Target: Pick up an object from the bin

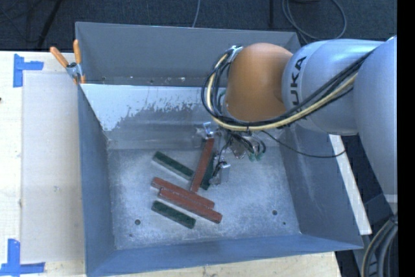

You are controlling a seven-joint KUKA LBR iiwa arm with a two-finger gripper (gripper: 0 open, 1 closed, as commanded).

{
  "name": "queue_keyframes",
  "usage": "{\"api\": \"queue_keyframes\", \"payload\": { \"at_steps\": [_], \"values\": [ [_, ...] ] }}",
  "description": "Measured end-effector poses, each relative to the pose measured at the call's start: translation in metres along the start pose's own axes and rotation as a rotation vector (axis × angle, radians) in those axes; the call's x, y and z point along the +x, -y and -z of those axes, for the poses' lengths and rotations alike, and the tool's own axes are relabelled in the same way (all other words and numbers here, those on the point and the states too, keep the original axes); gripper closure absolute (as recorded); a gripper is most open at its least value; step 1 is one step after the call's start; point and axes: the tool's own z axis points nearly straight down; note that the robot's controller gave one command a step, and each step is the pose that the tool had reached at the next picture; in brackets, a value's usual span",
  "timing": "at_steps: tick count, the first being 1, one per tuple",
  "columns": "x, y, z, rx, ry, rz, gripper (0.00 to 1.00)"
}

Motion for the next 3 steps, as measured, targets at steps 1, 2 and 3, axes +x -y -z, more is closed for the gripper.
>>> {"api": "queue_keyframes", "payload": {
  "at_steps": [1,2,3],
  "values": [
    [0.000,0.008,0.003,0.001,0.001,-0.088,0.00],
    [0.006,0.021,-0.027,0.001,0.001,0.335,0.00],
    [0.012,0.012,-0.033,0.000,0.001,0.390,1.00]
  ]
}}
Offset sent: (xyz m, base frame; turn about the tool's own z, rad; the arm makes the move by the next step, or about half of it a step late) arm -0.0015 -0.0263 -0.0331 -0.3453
